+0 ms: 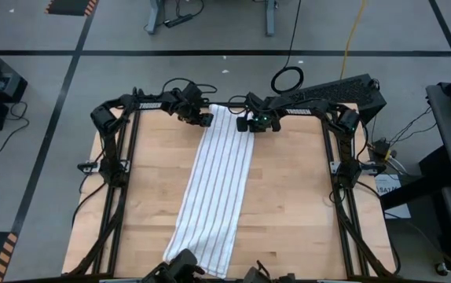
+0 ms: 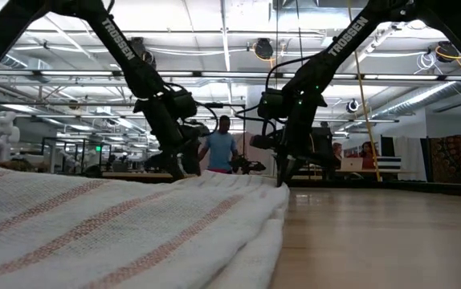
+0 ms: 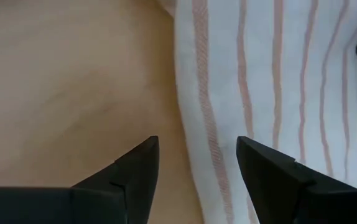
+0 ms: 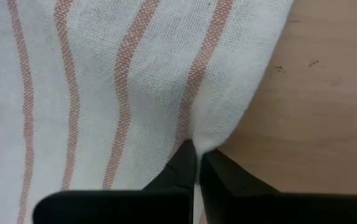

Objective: Roll towel into tight, uniform cylinder
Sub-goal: Fold the white brown kitchen towel

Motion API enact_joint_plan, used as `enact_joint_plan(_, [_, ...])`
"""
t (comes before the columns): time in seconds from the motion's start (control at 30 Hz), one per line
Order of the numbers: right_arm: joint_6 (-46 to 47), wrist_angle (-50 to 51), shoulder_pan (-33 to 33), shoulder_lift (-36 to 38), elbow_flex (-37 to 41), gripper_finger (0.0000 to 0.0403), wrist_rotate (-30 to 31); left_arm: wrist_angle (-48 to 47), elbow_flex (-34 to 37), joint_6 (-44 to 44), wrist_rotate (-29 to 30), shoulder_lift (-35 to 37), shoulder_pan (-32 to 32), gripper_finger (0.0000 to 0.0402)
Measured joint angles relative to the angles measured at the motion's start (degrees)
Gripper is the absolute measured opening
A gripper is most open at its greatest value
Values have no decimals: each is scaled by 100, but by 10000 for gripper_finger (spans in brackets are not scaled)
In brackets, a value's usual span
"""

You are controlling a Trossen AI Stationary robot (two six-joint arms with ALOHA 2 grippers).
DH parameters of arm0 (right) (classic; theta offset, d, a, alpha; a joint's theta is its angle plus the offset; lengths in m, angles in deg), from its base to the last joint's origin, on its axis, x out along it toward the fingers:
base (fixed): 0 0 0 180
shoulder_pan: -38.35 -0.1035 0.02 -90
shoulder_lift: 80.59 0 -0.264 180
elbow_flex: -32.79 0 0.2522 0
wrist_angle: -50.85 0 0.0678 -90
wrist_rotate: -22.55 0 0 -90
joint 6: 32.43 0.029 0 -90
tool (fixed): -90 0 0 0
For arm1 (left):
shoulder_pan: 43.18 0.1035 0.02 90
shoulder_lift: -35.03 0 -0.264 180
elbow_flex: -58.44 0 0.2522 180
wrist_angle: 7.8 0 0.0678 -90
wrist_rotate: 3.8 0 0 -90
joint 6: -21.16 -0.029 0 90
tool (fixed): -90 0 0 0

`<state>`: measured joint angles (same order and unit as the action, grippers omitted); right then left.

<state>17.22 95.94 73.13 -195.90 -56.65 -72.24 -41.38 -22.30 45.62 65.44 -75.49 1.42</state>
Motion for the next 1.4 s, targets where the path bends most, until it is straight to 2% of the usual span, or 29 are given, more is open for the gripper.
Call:
enact_joint_plan(0.1, [-26, 2, 0, 0, 0, 2, -1, -6, 0, -91, -140, -138, -25, 204])
enact_joint_plan(0.17, [-90, -5, 0, 0, 0, 2, -27, -6, -7, -136, -140, -195, -38, 181])
enact_joint_plan(0.27, [-134, -19, 0, 0, 0, 2, -114, 12, -9, -240, -113, -238, -56, 123])
enact_joint_plan(0.37, [-157, -36, -1, 0, 0, 2, -120, 181, -9, -405, -159, -265, -84, 42])
enact_joint_plan(0.43, [-193, -55, 0, 0, 0, 2, -125, 171, -73, -472, -213, -280, -92, 13])
enact_joint_plan(0.67, [-357, -116, 70, 33, -132, 2, -111, 100, -516, -532, -458, -192, -46, 5])
enact_joint_plan(0.93, [-823, -117, 443, 35, -826, 2, 199, 148, -1243, -550, 62, -33, 0, 2])
enact_joint_plan(1.1, [-1033, -155, 811, 44, -1249, 2, 495, 225, -1601, -830, 657, -28, 43, 1])
enact_joint_plan(1.3, [-1344, -657, 1140, 44, -1454, 2, 479, 372, -1982, -1404, 843, -17, 66, 1])
enact_joint_plan(1.4, [-1426, -922, 1215, 44, -1482, 2, 449, 399, -2002, -1446, 1260, -15, 71, 1])
